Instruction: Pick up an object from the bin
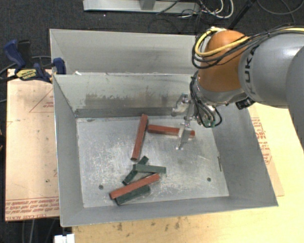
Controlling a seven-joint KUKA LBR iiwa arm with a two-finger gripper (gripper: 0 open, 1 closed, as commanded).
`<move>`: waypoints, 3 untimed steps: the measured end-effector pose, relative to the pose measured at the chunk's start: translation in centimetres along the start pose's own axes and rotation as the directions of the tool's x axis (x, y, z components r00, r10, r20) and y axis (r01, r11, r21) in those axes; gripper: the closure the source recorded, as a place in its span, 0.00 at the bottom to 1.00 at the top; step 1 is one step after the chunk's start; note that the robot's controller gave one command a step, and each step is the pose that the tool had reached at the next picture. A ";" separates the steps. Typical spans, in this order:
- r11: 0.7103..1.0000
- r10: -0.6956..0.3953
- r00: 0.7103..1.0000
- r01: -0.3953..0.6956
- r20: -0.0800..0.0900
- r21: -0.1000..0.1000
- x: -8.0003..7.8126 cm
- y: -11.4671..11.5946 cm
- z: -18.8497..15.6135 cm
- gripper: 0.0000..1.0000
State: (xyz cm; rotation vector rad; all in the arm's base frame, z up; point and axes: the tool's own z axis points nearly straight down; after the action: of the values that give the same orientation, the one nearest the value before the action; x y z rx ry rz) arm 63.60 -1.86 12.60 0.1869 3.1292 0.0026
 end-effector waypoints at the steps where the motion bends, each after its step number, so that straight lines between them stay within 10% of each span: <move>1: 0.989 0.145 0.989 -0.145 0.004 -0.001 -0.3 1.2 5.5 0.00; 2: 0.995 0.096 0.995 -0.096 0.014 -0.002 -0.5 1.1 4.9 1.00; 3: 0.995 0.096 0.995 -0.096 0.014 -0.002 -0.5 1.1 4.9 1.00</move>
Offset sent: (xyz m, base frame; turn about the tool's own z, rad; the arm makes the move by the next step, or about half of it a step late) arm 0.0001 0.0101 -0.0560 0.0951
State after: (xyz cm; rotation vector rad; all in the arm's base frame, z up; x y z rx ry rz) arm 64.23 -0.84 7.69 0.3360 3.1024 0.0037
